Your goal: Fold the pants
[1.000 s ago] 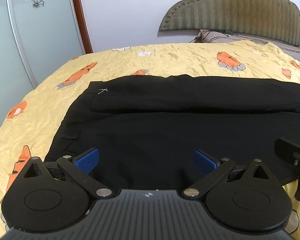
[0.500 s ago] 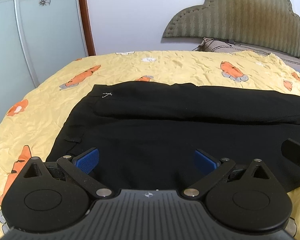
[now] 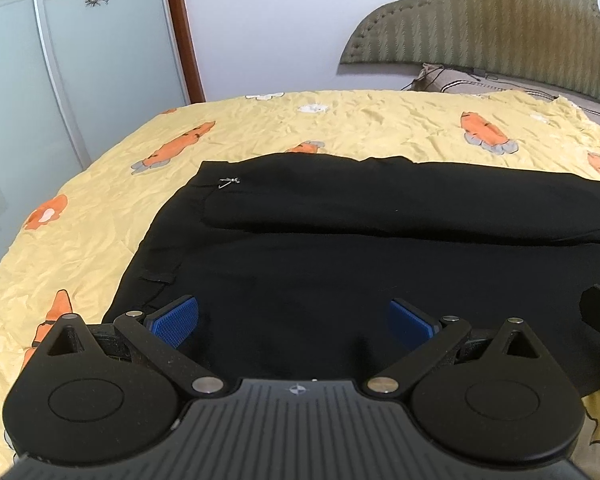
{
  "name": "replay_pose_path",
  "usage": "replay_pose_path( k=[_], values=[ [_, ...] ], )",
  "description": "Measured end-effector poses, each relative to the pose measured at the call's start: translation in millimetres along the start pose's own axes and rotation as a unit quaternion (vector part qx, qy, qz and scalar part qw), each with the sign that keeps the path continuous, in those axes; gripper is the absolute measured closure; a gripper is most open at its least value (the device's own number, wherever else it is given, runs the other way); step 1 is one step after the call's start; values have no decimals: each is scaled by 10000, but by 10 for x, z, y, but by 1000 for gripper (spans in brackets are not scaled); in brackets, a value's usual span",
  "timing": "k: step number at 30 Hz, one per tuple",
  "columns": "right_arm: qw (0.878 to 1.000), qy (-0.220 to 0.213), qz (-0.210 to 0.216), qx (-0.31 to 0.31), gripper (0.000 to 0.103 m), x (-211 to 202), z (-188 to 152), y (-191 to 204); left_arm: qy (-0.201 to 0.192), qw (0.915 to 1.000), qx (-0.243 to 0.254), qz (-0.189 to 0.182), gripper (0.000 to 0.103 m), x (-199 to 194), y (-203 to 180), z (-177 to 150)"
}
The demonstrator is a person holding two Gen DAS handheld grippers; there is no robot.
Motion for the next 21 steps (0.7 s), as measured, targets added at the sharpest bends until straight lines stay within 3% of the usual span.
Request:
replay_pose_path(
  k=[21],
  values=[
    [9949,-76,289,-960,0,438,441,439,282,9992,-188,228,1,334,293,159]
  ],
)
Point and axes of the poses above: each gripper's, at about its wrist camera, not at the fingertips, and x roughly the way its jaws point, y to its left, z to its top, the point moved 2 cm from there along x, roughly the way its jaws point
